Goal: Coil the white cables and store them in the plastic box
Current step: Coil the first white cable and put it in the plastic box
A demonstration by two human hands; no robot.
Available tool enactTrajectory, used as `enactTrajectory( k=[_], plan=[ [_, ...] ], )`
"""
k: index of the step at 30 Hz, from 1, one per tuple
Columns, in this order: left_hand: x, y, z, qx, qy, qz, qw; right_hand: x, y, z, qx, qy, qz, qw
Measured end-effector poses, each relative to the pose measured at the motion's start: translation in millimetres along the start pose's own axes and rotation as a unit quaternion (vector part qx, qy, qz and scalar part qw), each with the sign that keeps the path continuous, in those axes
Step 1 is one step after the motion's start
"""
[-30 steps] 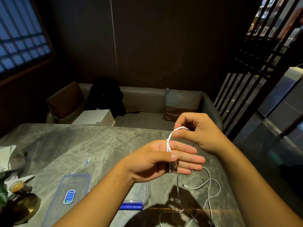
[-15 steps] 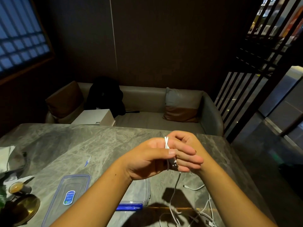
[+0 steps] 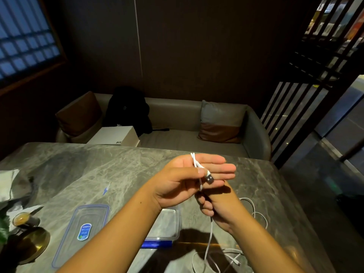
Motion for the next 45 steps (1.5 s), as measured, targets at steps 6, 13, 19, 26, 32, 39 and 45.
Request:
enactTrajectory(
  k=[6,13,19,26,32,39,45],
  plan=[
    [-1.6,4.0,15.2,-0.009,0.072,-0.021,0.997,22.7,-10.8,-4.2,0.017,-0.046,0.052,0.997],
    [-3.9,3.7,30.8,-0.009,0.131,-0.027,0.991,47.1,-21.2,-2.8,0.104,-0.054,0.074,0.99],
    [-2.5,-4.8,34.9,-0.088,0.119,-0.009,0.989,65.5,-59.9,-0.8,0.184,-0.068,0.157,0.968],
    [2.6,-25.9,26.3,-0.097,0.086,0.045,0.991,72.6,-127.6,6.1,0.268,-0.039,0.325,0.906],
    [5.4,-28.2,9.9,-0.079,0.03,0.058,0.995,55.0,-147.4,12.9,0.263,-0.028,0.321,0.91],
    [4.0,-33.3,-6.8,-0.119,-0.016,0.063,0.991,51.1,-157.8,2.2,0.277,-0.061,0.319,0.905],
    [4.1,-20.7,-22.1,-0.111,-0.051,0.043,0.992,27.8,-151.0,14.4,0.196,-0.046,0.255,0.946]
  ],
)
Point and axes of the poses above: each hand's wrist, its own x-axis away from the middle knuckle, its own z-axis out of the back of the hand, y = z × x, the point moved 8 cm from there along -x, towards the middle knuckle, and after that the axes turned 12 degrees about y, right-handed, at the moved point
